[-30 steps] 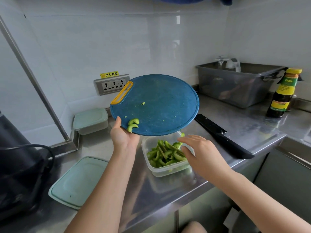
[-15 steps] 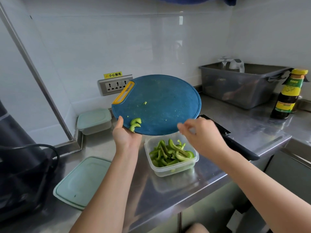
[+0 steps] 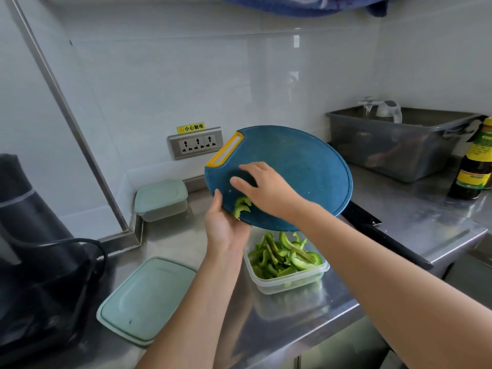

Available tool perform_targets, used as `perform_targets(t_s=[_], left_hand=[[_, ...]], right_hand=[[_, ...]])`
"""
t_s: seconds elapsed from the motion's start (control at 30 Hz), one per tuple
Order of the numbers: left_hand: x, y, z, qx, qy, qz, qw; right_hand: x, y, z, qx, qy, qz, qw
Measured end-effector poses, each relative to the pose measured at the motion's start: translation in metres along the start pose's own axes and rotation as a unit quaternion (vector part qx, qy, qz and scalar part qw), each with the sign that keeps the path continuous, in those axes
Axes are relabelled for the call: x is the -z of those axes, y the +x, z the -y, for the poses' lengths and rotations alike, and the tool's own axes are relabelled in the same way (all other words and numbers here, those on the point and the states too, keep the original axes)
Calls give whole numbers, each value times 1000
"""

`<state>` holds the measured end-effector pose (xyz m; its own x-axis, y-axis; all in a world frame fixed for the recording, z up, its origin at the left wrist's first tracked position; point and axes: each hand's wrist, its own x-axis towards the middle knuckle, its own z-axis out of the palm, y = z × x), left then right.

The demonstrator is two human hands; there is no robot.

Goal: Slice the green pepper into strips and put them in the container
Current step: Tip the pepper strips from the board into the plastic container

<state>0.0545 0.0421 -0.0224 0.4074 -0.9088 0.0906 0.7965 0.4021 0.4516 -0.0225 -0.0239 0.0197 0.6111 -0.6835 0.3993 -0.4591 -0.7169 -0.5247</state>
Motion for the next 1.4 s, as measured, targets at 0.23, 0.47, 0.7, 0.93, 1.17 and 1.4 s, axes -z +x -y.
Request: perform_targets(t_s=[0.23,0.47,0.7,0.93,1.17,1.4], left_hand=[[-1,-4,1,5,-5,3,1000],[-4,-3,-2,0,28,33,999],[-3,-2,-8,-20,37,52,998],[1,1,-11,-19,16,33,999],[3,1,-15,-21,25,37,999],[4,3,-23,-45,7,22,999]], right_hand=[[-9,-29,3,116,9,-35,993],[14,-66,-18,204,-39,-29,978],[33,-89,-18,181,17,-8,983],[37,-18,-18,110,-90,-35,989],[21,-7,-31,130,-129,-13,983],[21,-77,-27,237,-105,7,966]])
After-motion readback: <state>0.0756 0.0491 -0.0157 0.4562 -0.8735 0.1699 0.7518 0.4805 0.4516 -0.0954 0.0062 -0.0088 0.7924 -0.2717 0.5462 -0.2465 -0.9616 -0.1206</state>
